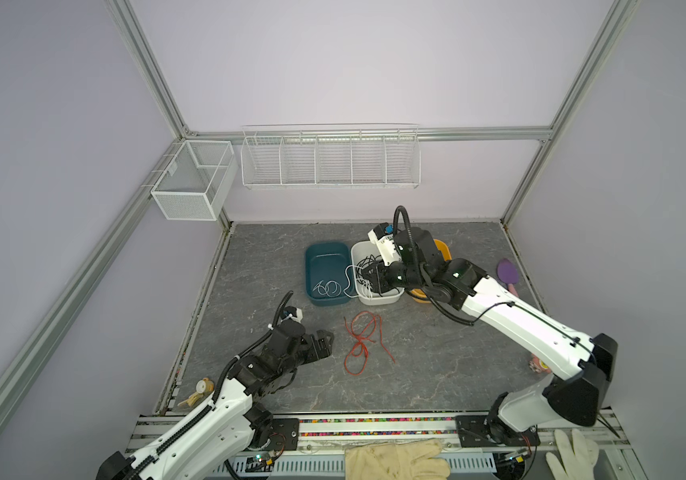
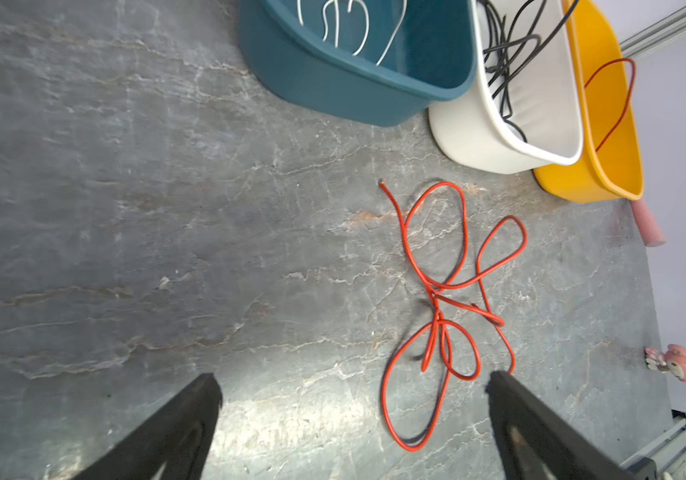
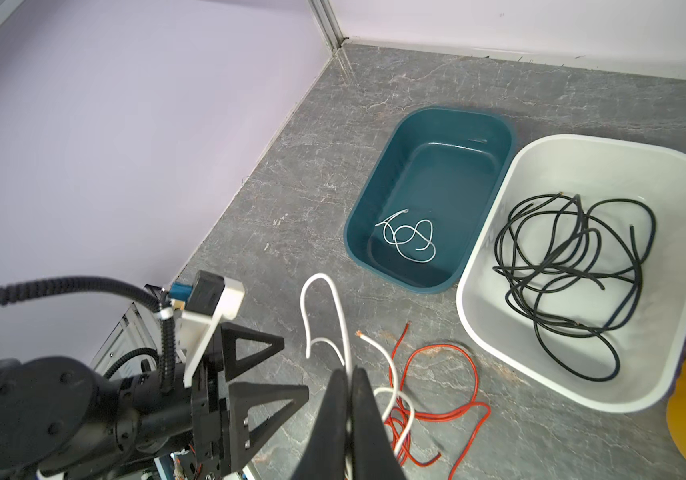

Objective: Untangle the cables
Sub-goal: 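Carry the white wire over the teal tub while left moves to the pile, then lower the white wire into the teal tub and open the right gripper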

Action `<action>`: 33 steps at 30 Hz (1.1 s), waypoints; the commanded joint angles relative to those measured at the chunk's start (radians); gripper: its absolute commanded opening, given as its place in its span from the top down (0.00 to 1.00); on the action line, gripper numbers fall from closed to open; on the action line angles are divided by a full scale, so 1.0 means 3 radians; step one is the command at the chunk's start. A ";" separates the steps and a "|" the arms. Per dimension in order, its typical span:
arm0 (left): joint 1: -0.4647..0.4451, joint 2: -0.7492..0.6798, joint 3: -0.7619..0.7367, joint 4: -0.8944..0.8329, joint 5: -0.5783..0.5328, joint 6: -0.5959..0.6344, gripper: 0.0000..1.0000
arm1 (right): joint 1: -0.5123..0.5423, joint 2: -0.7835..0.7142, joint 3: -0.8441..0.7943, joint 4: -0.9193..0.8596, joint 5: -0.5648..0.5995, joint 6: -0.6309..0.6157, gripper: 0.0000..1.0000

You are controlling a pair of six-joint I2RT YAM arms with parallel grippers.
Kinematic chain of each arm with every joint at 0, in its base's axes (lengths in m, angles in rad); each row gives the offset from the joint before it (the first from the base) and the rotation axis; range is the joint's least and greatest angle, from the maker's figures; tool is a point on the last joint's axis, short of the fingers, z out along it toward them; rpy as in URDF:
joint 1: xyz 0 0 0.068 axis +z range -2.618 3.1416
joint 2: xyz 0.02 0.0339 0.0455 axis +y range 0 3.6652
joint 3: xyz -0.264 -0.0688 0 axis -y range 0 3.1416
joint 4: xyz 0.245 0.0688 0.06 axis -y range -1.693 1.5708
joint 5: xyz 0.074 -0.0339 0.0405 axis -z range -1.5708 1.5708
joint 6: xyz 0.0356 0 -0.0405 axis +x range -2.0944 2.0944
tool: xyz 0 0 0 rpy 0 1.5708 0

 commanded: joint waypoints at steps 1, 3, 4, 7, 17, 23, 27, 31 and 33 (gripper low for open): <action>-0.0009 0.0007 -0.0084 0.0248 0.0021 -0.0134 0.00 | -0.0054 0.0291 0.0313 -0.0025 -0.0254 -0.0019 0.93; -0.0009 0.0010 -0.0128 0.0313 0.0017 -0.0165 0.00 | -0.0070 0.0538 0.0532 -0.0070 -0.0283 -0.0034 0.93; -0.0009 0.0051 -0.0146 0.0327 0.0011 -0.0170 0.00 | -0.0073 0.0681 0.0666 -0.0120 -0.0281 -0.0056 0.93; -0.0009 0.0123 -0.0180 0.0372 0.0001 -0.0183 0.00 | -0.0079 0.1068 0.1029 -0.0265 -0.0251 -0.0116 0.93; -0.0009 0.0076 -0.0307 0.0403 -0.0041 -0.0177 0.00 | -0.0127 0.2008 0.1884 -0.0400 -0.0194 -0.0250 0.93; -0.0009 0.0078 -0.0360 0.0435 -0.0046 -0.0180 0.00 | -0.0223 0.2467 0.2325 -0.0528 -0.0268 -0.0254 0.91; -0.0009 0.0094 -0.0370 0.0455 -0.0061 -0.0171 0.00 | -0.0241 0.2601 0.2431 -0.0520 -0.0315 -0.0252 0.90; -0.0009 0.0140 -0.0375 0.0501 -0.0051 -0.0175 0.00 | -0.0252 0.2688 0.2467 -0.0534 -0.0330 -0.0254 0.89; -0.0009 0.0166 -0.0380 0.0525 -0.0042 -0.0170 0.00 | -0.0257 0.2704 0.2465 -0.0539 -0.0330 -0.0264 0.88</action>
